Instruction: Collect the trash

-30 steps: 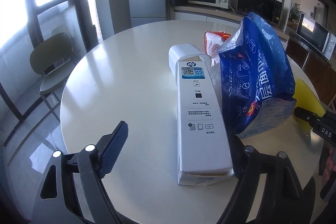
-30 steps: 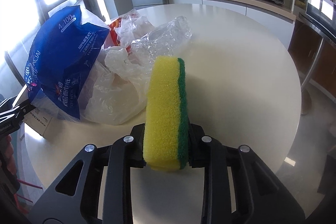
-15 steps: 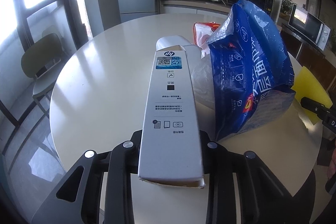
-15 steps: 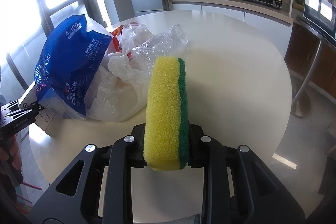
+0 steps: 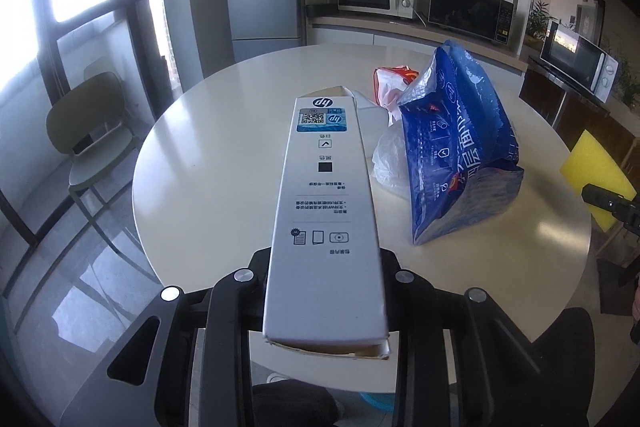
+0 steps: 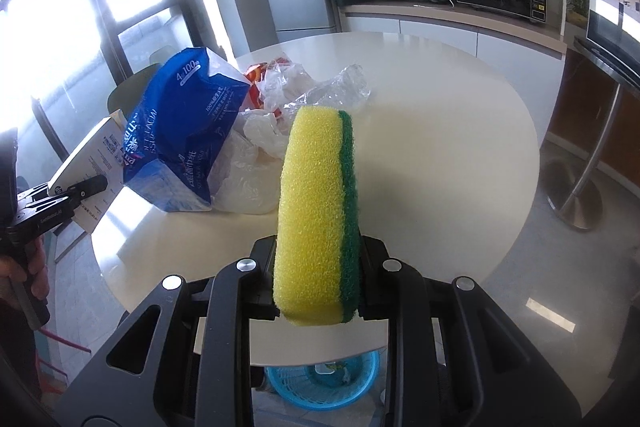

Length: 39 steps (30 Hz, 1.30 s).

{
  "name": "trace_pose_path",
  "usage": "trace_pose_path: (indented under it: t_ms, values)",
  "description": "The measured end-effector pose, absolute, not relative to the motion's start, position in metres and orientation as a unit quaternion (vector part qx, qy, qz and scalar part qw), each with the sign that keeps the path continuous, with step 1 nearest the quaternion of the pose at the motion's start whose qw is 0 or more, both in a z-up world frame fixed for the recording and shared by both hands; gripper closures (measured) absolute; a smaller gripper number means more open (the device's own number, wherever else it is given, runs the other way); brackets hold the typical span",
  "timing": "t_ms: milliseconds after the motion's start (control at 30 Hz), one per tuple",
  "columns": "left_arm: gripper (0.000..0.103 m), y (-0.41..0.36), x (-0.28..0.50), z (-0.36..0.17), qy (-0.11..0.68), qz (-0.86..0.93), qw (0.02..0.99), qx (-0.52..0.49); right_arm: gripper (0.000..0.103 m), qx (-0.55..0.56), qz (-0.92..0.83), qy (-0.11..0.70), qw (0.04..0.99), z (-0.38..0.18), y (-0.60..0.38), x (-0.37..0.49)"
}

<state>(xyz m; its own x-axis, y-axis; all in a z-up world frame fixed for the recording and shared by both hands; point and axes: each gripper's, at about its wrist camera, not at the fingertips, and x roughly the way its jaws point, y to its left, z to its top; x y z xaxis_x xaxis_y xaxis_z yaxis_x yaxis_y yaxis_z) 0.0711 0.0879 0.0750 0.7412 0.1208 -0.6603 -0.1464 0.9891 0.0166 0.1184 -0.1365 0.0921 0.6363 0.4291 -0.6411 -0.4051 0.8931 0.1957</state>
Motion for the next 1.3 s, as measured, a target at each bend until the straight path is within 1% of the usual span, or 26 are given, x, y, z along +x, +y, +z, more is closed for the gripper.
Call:
trace_pose_path:
  t_ms: [367, 767, 967, 1300]
  values:
    - [0.073, 0.081, 0.033, 0.095, 0.347, 0.034, 0.937, -0.014, 0.079, 0.046, 0.286, 0.376, 0.880, 0.121, -0.160, 0.086]
    - [0.073, 0.054, -0.004, 0.100, 0.344, -0.025, 0.938, -0.005, 0.079, 0.027, 0.322, 0.382, 0.866, 0.140, -0.171, 0.039]
    - [0.073, 0.038, -0.018, 0.094, 0.356, -0.063, 0.932, 0.000, 0.079, 0.025, 0.338, 0.396, 0.853, 0.135, -0.176, 0.019]
    - [0.073, 0.014, -0.025, 0.068, 0.391, -0.115, 0.913, -0.004, 0.079, 0.021, 0.354, 0.439, 0.825, 0.104, -0.174, -0.001]
